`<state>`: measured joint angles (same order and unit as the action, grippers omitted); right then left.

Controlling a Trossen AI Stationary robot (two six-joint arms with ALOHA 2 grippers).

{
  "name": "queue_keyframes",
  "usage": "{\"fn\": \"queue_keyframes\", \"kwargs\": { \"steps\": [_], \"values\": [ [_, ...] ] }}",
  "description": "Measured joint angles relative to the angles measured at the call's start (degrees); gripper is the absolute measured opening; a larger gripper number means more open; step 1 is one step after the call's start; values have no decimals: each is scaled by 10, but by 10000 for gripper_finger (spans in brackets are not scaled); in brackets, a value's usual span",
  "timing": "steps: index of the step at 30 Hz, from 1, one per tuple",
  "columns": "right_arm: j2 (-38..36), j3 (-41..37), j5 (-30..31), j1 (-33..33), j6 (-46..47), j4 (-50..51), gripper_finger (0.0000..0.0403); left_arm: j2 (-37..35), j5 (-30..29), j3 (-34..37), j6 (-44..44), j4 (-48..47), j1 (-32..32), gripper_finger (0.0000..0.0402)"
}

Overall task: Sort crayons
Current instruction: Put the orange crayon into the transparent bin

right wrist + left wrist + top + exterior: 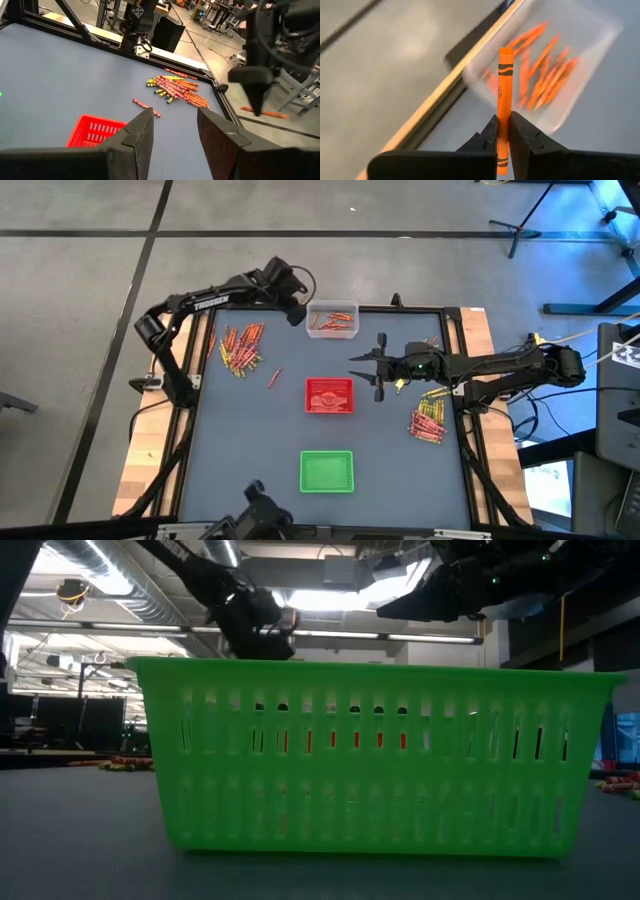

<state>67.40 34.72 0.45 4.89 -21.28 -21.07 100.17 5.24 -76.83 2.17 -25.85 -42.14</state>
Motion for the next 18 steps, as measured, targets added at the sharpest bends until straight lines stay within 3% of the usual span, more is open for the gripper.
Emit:
{"fn": "queue_keyframes", "kwargs": {
  "steps": [8,18],
  "values": [
    [0,0,0,0,0,2,151,25,24,0,47,110,34,8],
    [0,0,0,0,0,2,151,86,13,0,42,167,43,8]
  ]
}}
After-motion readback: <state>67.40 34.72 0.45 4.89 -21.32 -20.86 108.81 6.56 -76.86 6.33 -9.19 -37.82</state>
